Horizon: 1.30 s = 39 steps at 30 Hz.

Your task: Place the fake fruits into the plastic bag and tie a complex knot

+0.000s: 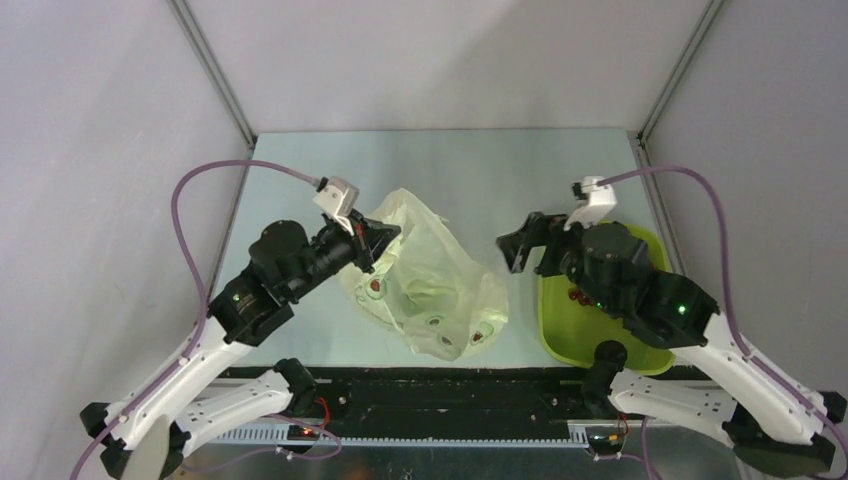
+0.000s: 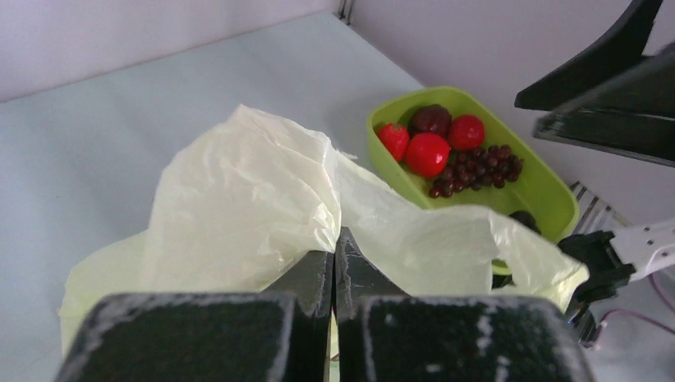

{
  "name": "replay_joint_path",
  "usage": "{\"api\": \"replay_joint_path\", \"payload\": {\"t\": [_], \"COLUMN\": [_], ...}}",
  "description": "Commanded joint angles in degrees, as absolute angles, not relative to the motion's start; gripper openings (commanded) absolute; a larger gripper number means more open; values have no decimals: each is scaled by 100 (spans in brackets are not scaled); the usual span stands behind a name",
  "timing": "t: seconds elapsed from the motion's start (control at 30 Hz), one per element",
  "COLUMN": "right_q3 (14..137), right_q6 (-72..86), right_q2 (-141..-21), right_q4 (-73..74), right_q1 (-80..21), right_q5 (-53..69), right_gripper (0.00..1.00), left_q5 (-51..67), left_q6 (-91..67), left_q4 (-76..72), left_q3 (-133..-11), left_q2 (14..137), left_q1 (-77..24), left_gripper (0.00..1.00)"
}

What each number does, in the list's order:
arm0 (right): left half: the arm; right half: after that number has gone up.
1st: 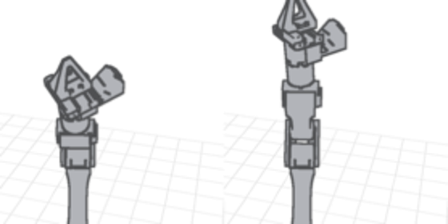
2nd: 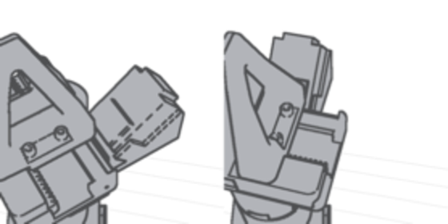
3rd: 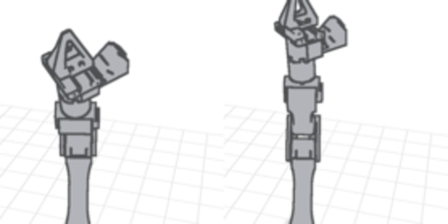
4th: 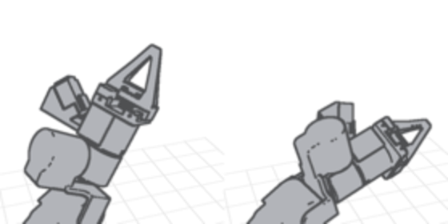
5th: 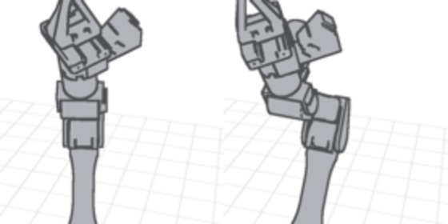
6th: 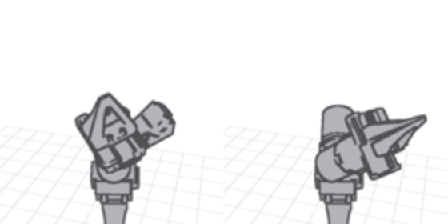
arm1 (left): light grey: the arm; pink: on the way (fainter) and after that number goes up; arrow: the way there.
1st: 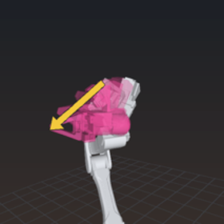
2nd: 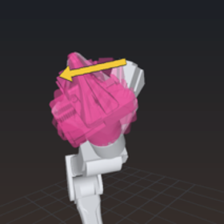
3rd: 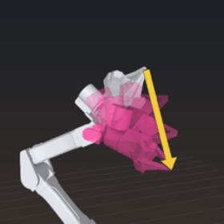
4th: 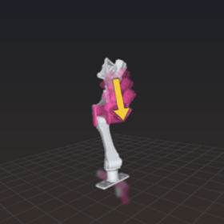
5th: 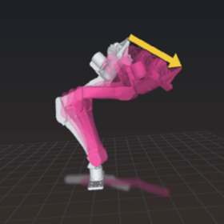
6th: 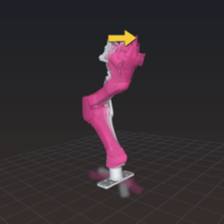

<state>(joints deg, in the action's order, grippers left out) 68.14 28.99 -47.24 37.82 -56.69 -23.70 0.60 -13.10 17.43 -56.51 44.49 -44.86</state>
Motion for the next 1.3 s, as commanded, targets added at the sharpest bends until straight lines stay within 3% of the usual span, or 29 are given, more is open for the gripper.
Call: {"api": "replay_joint_path", "payload": {"t": [0.0, 0.13, 0.47, 0.87, 1.27], "right_q3": [7109, 6855, 5224, 4531, 4532], "right_q6": [3146, 3210, 2346, 2040, 1765], "right_q2": [-4637, -5008, -5167, -6306, -7579], "right_q4": [5087, 5665, 4238, 3013, 2451], "right_q1": [-4811, -3582, -1222, -636, -198], "right_q5": [-3098, -3143, -1826, -1203, -1501], "right_gripper": [97, 97, 94, 99, 99], "left_q5": [-170, -230, 312, 614, 782], "left_q6": [-1685, -1864, -2089, -2200, -2284], "left_q4": [1972, 1645, 1485, 1388, 1286], "left_q3": [-6069, -5802, -5511, -5344, -5276], "left_q2": [4385, 4178, 4232, 4249, 4199], "left_q1": [-4453, -4416, -4007, -3737, -3596], "left_gripper": [0, 0, 0, 0, 0]}}
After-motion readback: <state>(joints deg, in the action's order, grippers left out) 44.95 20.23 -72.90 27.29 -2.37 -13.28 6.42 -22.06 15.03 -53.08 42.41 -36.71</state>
